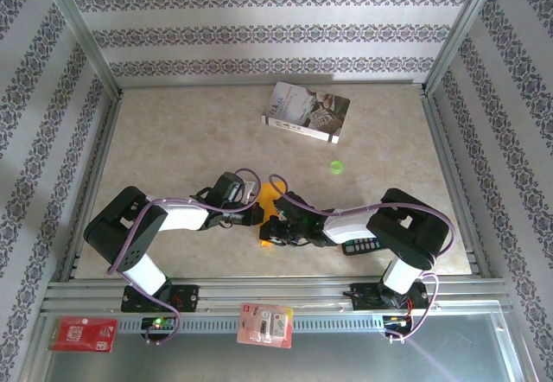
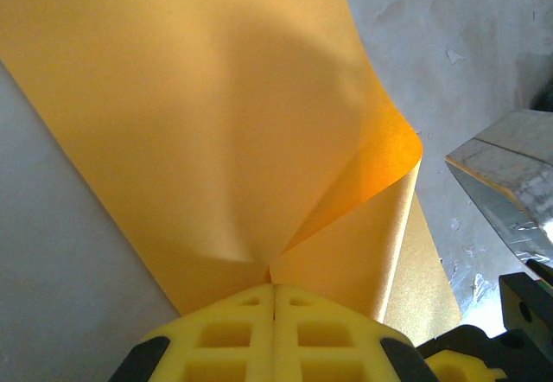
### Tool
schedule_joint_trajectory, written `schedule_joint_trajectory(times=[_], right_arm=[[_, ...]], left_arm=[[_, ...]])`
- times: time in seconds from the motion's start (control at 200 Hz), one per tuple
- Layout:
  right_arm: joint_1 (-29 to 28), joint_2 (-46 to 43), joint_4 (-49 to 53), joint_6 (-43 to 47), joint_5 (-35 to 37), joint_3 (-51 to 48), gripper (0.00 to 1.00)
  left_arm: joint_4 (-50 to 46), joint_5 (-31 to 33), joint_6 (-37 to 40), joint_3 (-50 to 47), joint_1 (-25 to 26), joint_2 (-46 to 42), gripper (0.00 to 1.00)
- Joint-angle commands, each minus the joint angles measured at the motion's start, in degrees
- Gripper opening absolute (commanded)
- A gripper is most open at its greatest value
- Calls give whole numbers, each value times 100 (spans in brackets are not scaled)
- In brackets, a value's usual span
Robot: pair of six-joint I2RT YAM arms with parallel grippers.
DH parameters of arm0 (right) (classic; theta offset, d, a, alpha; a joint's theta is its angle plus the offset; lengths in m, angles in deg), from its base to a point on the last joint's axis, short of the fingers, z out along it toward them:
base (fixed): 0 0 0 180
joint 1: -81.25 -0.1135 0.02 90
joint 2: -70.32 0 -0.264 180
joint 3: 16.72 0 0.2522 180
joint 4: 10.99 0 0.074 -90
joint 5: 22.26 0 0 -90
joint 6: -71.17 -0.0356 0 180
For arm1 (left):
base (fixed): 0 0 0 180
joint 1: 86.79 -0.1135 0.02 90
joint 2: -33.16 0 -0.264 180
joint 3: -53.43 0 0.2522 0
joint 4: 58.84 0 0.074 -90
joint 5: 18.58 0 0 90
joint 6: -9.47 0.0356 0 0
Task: Fold a paper plane with a square sheet of paper (pick it up from the middle)
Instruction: Fold the triangle a second time at the center of the table.
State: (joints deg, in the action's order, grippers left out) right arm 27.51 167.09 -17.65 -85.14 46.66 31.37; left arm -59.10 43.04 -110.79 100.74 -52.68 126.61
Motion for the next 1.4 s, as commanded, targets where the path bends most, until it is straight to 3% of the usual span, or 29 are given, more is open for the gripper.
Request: schedule_joint_trajectory(times=[0.0,0.764,1.079,1.394], right_arm=[[-27,112,209,-105,-76,-154,12],[-498,-101,390,-193,-139,-183,9],[55,-777,352,203,-19,-115,9],[405,-344,290,486,-251,150,9]], left_arm=[[-766,847,55,-207,45,446,0],[-805,911,41,-161,43,547,0],[-822,870,47,-143,51,544,0],[-837,817,40,-114,44,567,0]])
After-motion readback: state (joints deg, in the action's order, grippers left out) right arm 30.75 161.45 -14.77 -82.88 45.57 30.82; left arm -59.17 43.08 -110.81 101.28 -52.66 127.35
